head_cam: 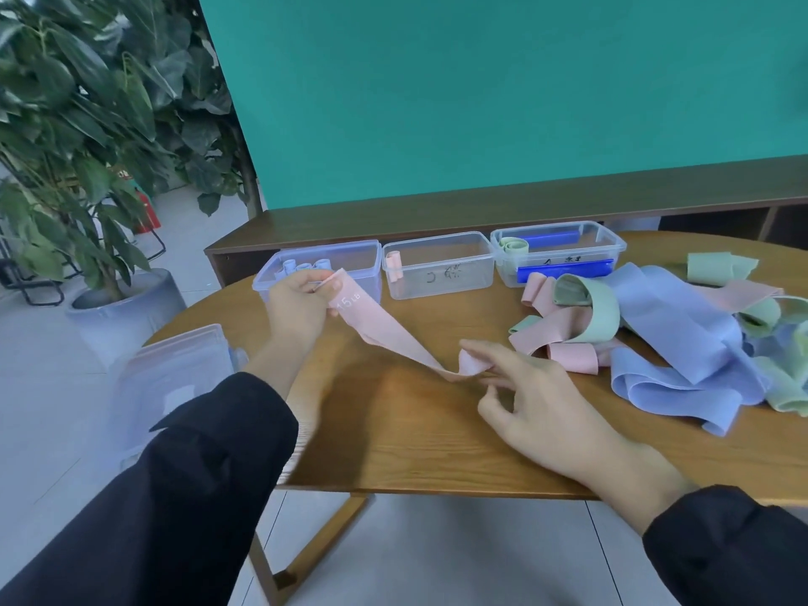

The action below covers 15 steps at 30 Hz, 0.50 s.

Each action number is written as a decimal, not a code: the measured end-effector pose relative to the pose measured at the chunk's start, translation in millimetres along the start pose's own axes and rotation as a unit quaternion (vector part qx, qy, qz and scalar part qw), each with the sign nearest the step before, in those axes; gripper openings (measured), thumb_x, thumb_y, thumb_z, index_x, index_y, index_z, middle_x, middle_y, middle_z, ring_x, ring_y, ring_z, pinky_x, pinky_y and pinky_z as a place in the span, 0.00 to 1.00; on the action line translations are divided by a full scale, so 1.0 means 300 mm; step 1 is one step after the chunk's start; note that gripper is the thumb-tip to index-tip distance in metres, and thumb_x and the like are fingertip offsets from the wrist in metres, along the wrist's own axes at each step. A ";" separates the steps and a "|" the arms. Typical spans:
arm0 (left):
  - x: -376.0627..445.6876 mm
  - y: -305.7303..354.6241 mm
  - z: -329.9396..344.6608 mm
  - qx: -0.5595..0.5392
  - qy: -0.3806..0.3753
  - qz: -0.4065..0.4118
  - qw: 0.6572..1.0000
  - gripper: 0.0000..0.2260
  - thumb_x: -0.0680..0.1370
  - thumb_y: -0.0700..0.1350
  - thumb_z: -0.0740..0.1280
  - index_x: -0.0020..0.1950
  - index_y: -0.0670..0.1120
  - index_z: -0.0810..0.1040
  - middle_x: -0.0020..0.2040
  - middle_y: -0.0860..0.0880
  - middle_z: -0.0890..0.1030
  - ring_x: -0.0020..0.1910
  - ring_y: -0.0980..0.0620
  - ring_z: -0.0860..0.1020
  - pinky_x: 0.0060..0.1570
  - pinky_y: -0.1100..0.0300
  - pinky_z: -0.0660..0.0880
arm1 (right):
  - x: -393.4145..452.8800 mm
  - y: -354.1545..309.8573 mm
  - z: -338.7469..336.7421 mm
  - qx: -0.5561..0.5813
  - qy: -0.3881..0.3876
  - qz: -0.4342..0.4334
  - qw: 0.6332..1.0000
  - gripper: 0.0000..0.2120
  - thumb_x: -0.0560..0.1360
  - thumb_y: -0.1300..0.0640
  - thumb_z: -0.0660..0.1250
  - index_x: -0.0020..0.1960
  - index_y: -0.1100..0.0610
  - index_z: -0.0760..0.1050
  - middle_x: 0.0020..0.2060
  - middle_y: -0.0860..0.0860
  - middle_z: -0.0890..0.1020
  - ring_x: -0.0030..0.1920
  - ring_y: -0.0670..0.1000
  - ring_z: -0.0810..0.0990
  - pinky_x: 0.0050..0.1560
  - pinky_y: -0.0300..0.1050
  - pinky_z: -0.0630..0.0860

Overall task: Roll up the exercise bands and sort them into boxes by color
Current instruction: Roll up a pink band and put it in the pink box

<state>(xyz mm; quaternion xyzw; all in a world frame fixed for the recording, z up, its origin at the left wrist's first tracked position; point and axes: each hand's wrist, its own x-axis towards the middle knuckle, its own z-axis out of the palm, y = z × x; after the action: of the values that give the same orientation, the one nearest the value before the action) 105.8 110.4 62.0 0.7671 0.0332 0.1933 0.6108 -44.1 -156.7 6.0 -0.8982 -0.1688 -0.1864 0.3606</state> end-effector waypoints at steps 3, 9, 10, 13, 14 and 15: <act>0.033 -0.009 0.025 -0.014 -0.010 -0.010 1.000 0.09 0.80 0.37 0.70 0.45 0.50 0.81 0.41 0.54 0.83 0.27 0.57 0.80 0.43 0.60 0.80 | 0.006 0.029 0.004 -0.010 0.030 -0.007 0.999 0.27 0.76 0.65 0.66 0.71 0.45 0.72 0.55 0.46 0.84 0.55 0.42 0.83 0.56 0.46 0.81; 0.068 -0.024 0.075 -0.057 -0.024 -0.017 0.998 0.05 0.80 0.33 0.68 0.53 0.42 0.80 0.43 0.49 0.83 0.35 0.55 0.81 0.35 0.66 0.79 | 0.010 0.044 -0.035 -0.045 0.130 0.013 0.990 0.17 0.76 0.55 0.73 0.63 0.43 0.79 0.46 0.36 0.86 0.43 0.39 0.84 0.47 0.48 0.83; 0.073 -0.029 0.082 -0.053 -0.026 -0.019 0.998 0.05 0.80 0.34 0.68 0.51 0.43 0.81 0.43 0.49 0.83 0.35 0.55 0.81 0.36 0.66 0.79 | 0.012 0.039 -0.043 -0.052 0.145 0.015 0.988 0.17 0.75 0.53 0.74 0.62 0.43 0.80 0.44 0.34 0.85 0.43 0.38 0.82 0.46 0.46 0.82; 0.088 -0.043 0.098 -0.042 -0.024 -0.028 0.998 0.07 0.79 0.35 0.70 0.46 0.47 0.81 0.44 0.48 0.84 0.36 0.52 0.80 0.42 0.61 0.80 | 0.027 0.045 -0.056 -0.053 0.113 0.052 0.991 0.19 0.73 0.48 0.75 0.64 0.40 0.78 0.42 0.32 0.83 0.48 0.39 0.78 0.48 0.40 0.77; 0.092 -0.046 0.103 -0.033 -0.026 -0.029 0.999 0.07 0.79 0.36 0.70 0.46 0.48 0.81 0.44 0.48 0.84 0.36 0.51 0.80 0.43 0.59 0.81 | 0.033 0.056 -0.057 -0.061 0.089 0.062 0.992 0.20 0.74 0.47 0.74 0.65 0.39 0.77 0.45 0.32 0.82 0.49 0.38 0.77 0.50 0.38 0.75; 0.098 -0.052 0.109 -0.025 -0.028 -0.026 0.999 0.05 0.79 0.37 0.71 0.47 0.47 0.81 0.43 0.49 0.84 0.36 0.51 0.80 0.43 0.58 0.81 | 0.040 0.068 -0.056 -0.068 0.067 0.067 0.993 0.20 0.74 0.46 0.73 0.65 0.39 0.77 0.48 0.32 0.81 0.51 0.38 0.77 0.51 0.37 0.74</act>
<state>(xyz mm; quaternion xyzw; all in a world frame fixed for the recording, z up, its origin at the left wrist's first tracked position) 146.9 92.6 48.9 0.7557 0.0318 0.1567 0.6351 -28.2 -180.5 10.7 -0.9155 -0.0702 -0.2325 0.3208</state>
